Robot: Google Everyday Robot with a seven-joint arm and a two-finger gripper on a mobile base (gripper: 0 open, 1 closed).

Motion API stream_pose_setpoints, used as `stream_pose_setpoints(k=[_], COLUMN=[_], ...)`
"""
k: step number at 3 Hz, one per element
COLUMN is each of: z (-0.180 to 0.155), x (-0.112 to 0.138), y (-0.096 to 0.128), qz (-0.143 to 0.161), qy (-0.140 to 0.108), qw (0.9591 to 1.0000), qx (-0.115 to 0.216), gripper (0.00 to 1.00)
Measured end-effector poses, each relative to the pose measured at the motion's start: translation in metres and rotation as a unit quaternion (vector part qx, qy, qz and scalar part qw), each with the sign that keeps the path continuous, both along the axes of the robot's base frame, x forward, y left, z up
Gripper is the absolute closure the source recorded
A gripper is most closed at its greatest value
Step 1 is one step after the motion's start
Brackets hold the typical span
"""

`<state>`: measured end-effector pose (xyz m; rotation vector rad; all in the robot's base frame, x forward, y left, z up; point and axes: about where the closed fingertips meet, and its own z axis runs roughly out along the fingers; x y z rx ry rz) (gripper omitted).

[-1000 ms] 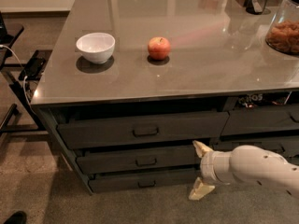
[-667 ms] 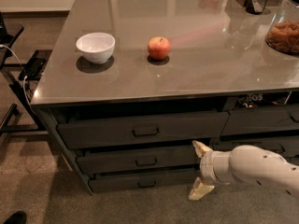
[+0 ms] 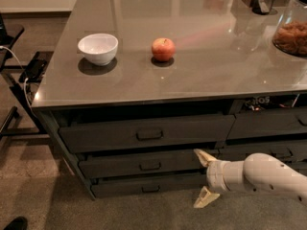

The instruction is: Open bottom drawer

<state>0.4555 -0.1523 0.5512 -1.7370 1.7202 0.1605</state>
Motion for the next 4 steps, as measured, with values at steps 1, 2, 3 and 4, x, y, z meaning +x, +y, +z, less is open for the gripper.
stream_pose_setpoints(k=[1, 2, 3, 4], z=[-0.034, -0.034, -0.061, -0.124], x=[-0.005, -0.005, -0.001, 0.004], y=[0.006, 0.006, 0.012, 0.015], qz=[0.031, 0.031, 0.03, 0.019], qy=[0.006, 0.006, 0.021, 0.057], qw=[0.9994, 0.9994, 0.9993, 0.9977], qx=[0.017, 0.017, 0.002, -0.03], gripper=[0.0, 0.0, 0.0, 0.0])
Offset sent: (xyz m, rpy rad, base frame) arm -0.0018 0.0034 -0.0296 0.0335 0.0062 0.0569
